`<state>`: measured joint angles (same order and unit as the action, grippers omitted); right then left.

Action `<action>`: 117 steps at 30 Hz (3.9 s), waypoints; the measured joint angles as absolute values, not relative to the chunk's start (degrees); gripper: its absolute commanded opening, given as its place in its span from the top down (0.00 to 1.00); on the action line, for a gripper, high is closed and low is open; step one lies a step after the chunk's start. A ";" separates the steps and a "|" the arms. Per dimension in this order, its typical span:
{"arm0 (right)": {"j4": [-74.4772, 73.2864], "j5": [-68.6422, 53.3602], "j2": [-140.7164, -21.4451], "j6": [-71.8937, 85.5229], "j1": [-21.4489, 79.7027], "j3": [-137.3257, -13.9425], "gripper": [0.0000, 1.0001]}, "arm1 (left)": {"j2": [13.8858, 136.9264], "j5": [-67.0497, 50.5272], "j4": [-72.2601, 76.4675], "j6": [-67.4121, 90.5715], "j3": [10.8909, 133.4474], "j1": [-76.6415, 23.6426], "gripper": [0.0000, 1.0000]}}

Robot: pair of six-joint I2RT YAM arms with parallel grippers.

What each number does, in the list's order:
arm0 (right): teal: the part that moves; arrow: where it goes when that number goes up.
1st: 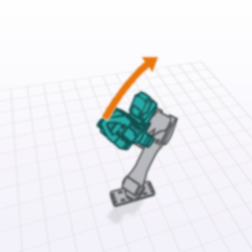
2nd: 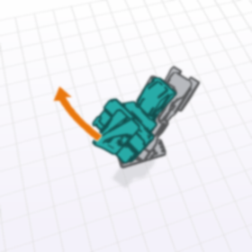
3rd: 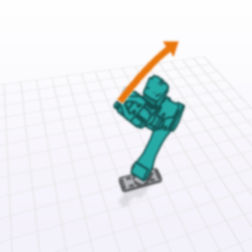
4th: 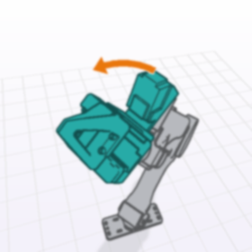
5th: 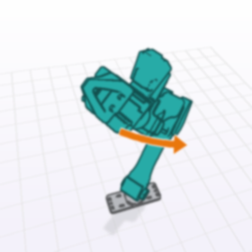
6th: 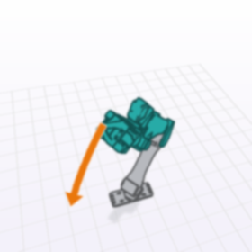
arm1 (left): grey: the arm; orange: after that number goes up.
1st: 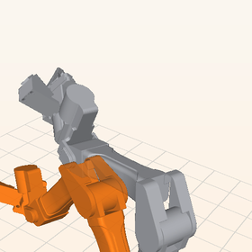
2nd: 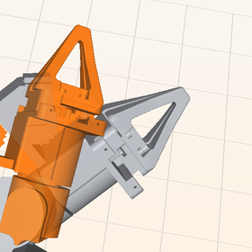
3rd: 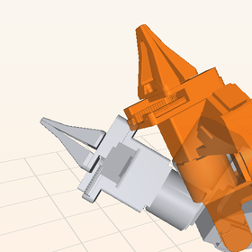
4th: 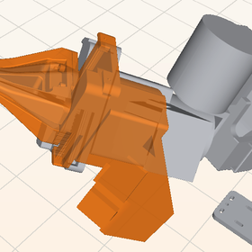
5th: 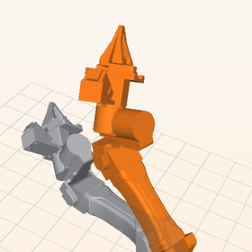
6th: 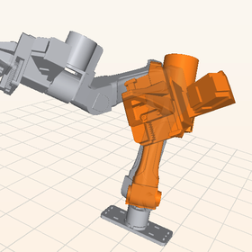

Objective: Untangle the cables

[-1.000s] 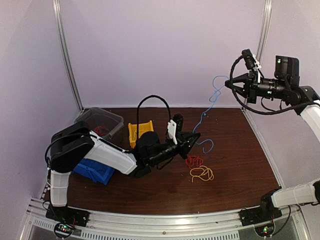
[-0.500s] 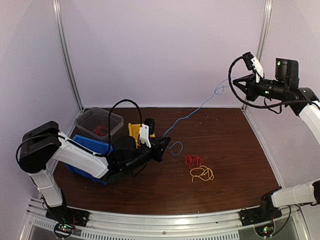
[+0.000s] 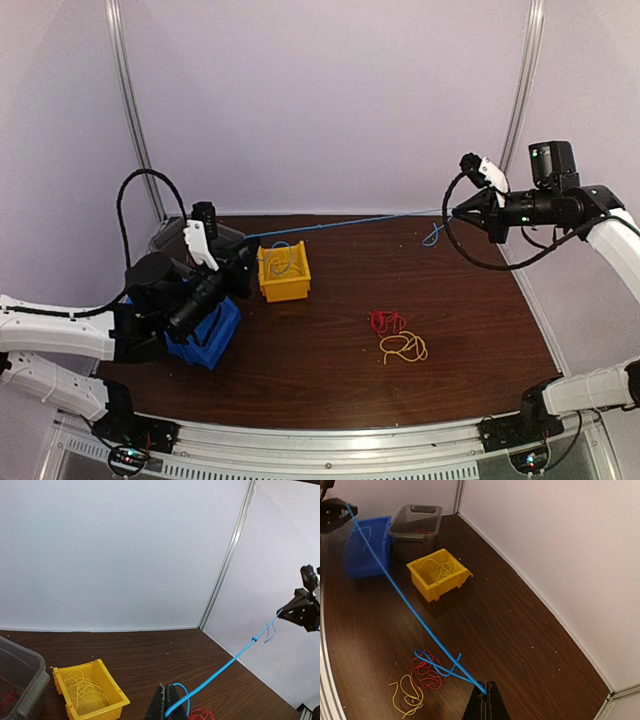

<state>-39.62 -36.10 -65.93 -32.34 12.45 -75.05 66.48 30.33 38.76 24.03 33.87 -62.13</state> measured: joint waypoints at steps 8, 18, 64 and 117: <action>-44.49 -49.32 -67.96 -35.97 18.00 -74.56 0.56 | 59.57 30.00 25.41 20.01 38.35 -60.69 1.00; -38.70 -56.86 -69.56 -32.08 20.18 -66.94 0.50 | 53.15 39.46 -0.73 18.50 50.72 -60.69 1.00; -18.13 -46.39 -66.15 -27.59 16.25 -47.62 0.44 | 39.51 51.37 -31.42 22.94 45.82 -47.24 1.00; -28.62 -42.24 -68.62 -34.79 17.74 -53.41 0.53 | 53.36 3.11 -9.98 26.68 42.41 -25.58 0.40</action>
<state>-28.62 -42.24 -68.62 -34.79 17.74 -53.41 53.36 3.11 -9.98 26.68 42.41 -25.58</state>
